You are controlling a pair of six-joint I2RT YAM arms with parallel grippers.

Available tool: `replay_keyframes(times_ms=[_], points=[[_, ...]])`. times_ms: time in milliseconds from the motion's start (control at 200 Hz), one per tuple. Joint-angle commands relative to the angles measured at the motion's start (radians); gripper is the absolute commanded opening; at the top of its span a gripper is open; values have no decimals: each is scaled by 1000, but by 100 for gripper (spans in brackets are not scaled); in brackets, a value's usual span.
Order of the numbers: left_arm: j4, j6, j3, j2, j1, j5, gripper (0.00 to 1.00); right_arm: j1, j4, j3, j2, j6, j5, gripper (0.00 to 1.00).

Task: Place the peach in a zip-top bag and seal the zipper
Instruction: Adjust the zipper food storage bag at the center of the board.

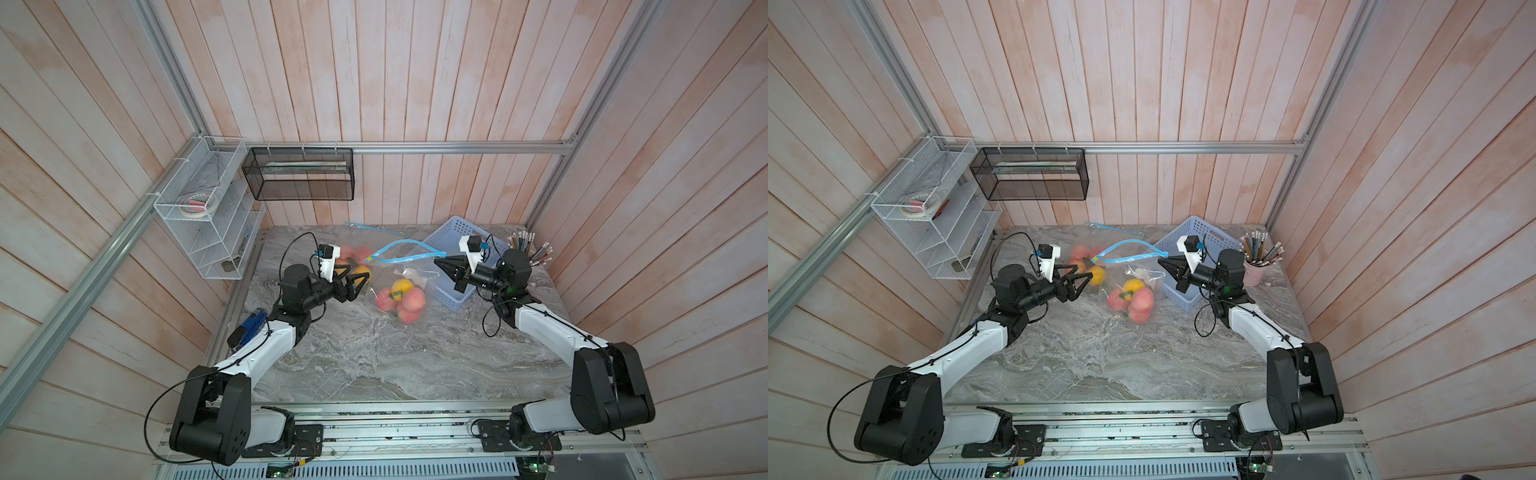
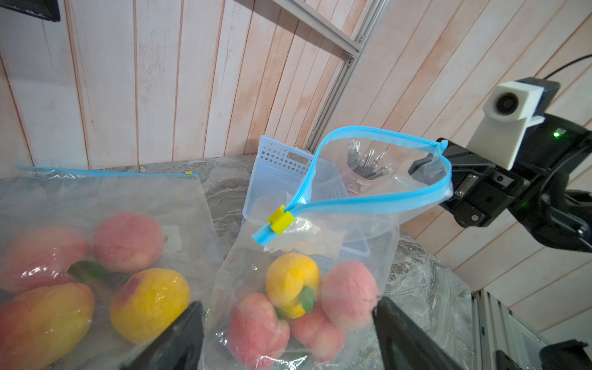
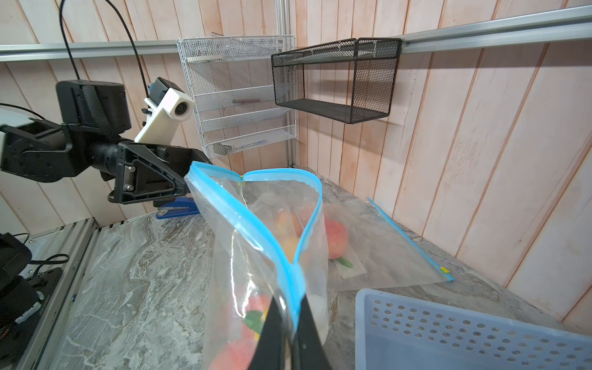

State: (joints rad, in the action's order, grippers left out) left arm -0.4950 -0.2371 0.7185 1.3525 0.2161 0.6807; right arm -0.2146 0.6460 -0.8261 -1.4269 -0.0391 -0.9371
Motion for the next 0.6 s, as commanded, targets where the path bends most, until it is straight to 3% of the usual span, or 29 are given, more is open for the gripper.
replay_keyframes(times_ms=[0,215,595], points=[[-128,131,2,31,-7,104,83,4,-1,-33,-11,14,-52,0],[-57,304,76,127,-7,151,75,4,5,-36,-9,12,-92,0],[-72,347,176,231,-9,239,50,4,1,-33,-10,19,-111,0]])
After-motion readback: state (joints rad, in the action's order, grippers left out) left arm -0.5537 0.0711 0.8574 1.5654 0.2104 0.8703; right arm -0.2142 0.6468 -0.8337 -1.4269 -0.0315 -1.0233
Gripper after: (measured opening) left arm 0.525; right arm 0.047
